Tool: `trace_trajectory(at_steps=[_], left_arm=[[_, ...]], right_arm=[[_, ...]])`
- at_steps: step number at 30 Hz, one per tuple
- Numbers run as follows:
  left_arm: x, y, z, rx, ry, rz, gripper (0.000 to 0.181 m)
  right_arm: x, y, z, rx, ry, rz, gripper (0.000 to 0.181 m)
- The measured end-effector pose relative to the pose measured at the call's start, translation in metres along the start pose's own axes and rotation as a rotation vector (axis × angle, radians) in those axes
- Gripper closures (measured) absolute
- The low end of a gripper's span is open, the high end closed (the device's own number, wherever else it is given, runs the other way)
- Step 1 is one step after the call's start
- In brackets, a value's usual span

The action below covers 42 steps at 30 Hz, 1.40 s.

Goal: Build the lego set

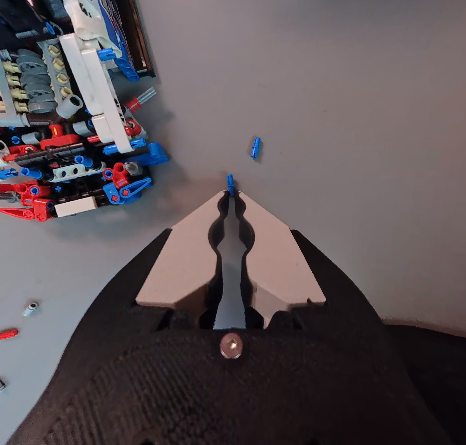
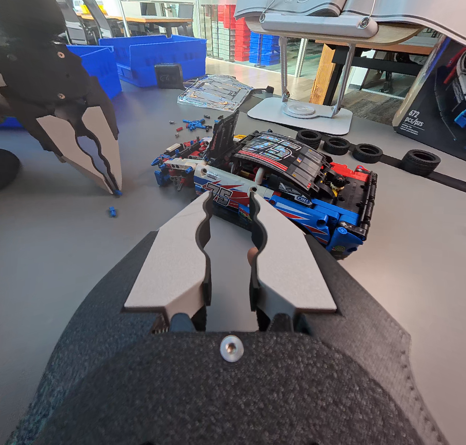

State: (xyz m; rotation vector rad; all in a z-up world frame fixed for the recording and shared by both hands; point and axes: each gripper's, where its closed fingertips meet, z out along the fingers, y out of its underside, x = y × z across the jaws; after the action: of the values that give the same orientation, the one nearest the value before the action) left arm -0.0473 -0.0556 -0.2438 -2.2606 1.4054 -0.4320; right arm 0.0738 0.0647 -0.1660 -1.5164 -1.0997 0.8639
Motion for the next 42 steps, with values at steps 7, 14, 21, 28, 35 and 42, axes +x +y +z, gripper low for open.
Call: trace_trajectory(at_steps=[7,14,21,28,35,42], left_arm=[[0.004,-0.008,0.004,0.059,0.002,0.002,0.179],[-0.001,-0.015,-0.003,0.155,-0.028,-0.041,0.171],[-0.064,-0.025,-0.060,0.329,-0.265,-0.172,0.175],[-0.175,0.007,-0.063,0.297,-0.534,-0.520,0.171],[-0.214,0.023,-0.029,0.207,-0.566,-0.578,0.167],[-0.217,0.023,-0.025,0.156,-0.568,-0.517,0.178]], right_arm=[[0.004,-0.002,0.000,0.011,0.038,0.008,0.156],[0.007,-0.002,-0.001,0.018,0.043,0.032,0.157],[0.006,-0.003,-0.001,0.026,0.029,0.033,0.157],[0.000,-0.004,0.000,0.025,0.009,-0.005,0.156],[0.003,-0.006,-0.005,0.034,0.024,-0.030,0.157],[0.004,-0.005,-0.005,0.031,0.014,-0.018,0.156]])
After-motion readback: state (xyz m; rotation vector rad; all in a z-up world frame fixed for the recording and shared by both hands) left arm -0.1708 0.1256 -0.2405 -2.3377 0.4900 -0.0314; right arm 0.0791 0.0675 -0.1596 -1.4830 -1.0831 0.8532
